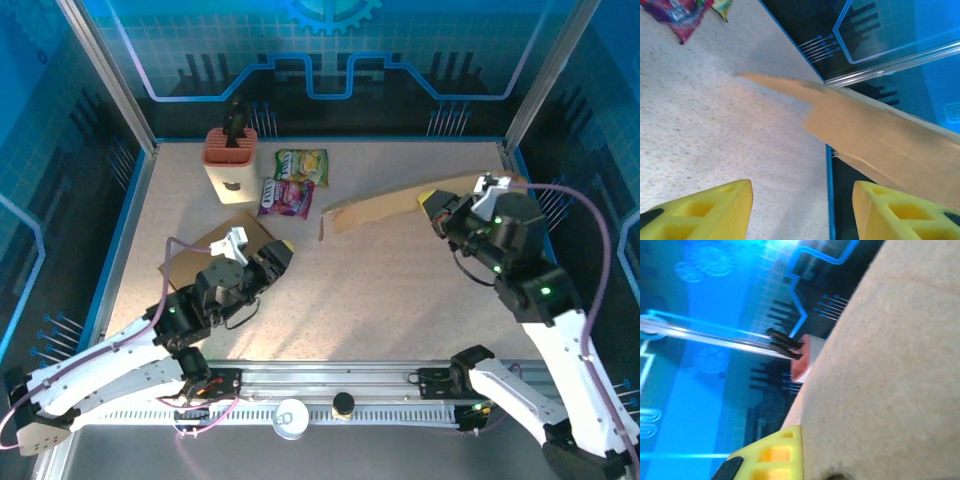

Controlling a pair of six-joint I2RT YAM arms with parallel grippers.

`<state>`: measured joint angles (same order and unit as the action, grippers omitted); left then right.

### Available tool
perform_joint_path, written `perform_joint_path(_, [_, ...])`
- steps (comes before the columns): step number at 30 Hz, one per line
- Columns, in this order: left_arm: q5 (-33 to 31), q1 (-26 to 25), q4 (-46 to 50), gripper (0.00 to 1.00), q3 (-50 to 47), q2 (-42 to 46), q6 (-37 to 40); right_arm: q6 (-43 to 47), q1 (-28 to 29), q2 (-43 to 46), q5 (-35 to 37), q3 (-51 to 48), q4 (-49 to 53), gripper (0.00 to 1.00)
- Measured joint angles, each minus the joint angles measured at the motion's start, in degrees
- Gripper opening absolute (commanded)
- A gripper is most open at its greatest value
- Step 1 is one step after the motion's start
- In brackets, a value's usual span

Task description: Fold the paper box

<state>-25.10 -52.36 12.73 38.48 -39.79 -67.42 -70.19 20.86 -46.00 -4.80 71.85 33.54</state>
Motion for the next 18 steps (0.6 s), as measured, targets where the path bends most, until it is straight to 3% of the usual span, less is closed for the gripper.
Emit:
perform_joint_path(6, [-0.7, 0.0, 9.4, 0.56, 2.8, 4.1, 4.3, 3.9, 0.0, -0.8, -2.8, 12.5, 6.7, 0.0])
perform_joint_path(9, [-0.6, 0.0, 11.9, 0.56, 3.8, 5.1, 5.4, 4.7, -0.3, -4.0, -4.9, 15.3, 5.4, 0.0])
perform_joint_path(14, [0.0, 0.0, 13.9, 0.64, 4.2, 4.4, 7.3, 5.2, -0.4, -15.1, -8.7, 11.5, -2.4, 0.0])
perform_joint_path(18, [1.6, 0.0, 15.5, 0.69, 4.7, 1.2, 9.9, 5.8, -0.4, -25.2, -10.1, 2.4, -8.9, 0.0])
